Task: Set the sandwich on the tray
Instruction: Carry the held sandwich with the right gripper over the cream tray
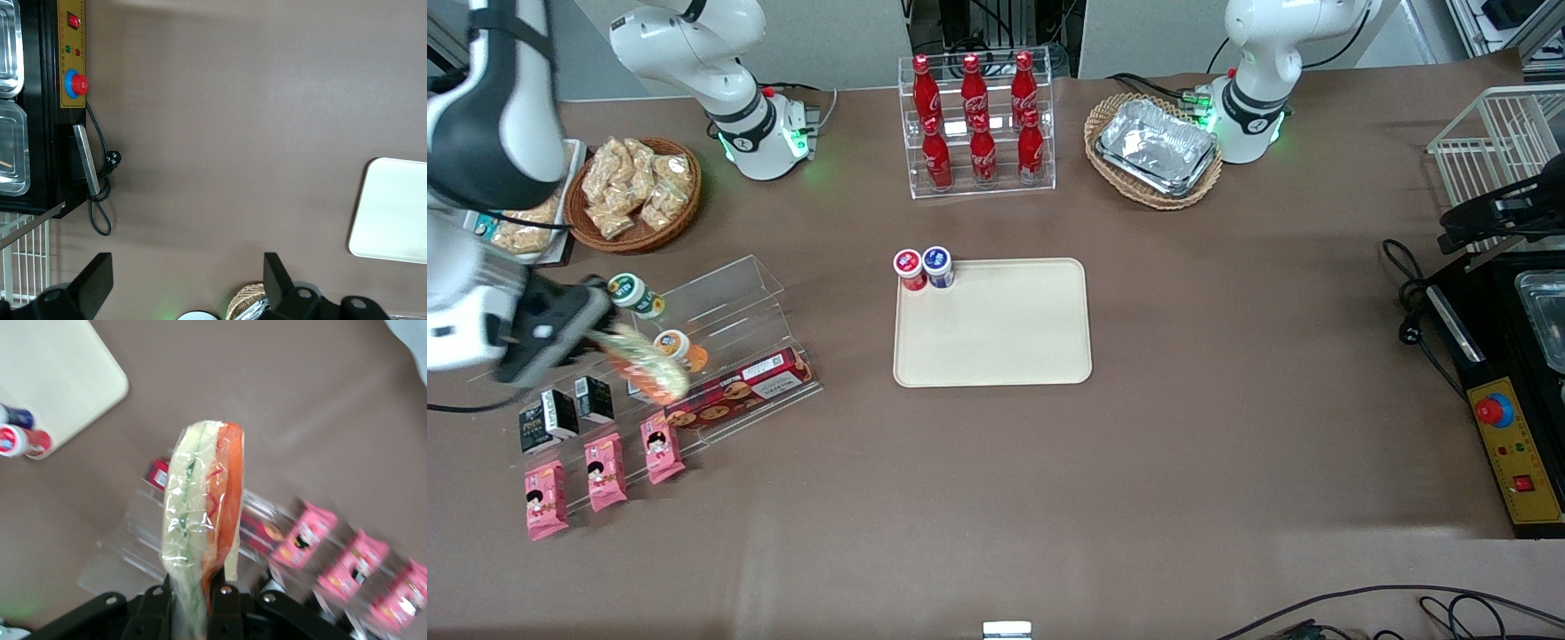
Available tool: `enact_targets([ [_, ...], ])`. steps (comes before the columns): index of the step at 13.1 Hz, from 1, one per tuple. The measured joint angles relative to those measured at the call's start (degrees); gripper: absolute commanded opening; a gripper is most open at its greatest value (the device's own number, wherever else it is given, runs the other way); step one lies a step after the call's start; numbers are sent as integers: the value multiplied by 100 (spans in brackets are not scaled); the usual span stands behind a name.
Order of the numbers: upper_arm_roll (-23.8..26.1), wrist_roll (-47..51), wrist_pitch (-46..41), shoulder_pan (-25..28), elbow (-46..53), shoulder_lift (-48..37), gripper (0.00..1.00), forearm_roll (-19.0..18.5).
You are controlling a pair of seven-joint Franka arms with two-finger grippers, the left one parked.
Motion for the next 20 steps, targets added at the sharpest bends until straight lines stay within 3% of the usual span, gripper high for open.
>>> enact_targets([
  [2, 0, -11, 33, 235, 98, 261, 9, 367],
  [4, 2, -2, 168, 518, 273, 565, 9, 468],
  [11, 14, 551, 1470, 1863, 641, 1843, 9, 505],
  [20, 11, 788, 2362, 3028, 724, 2681, 7, 611],
])
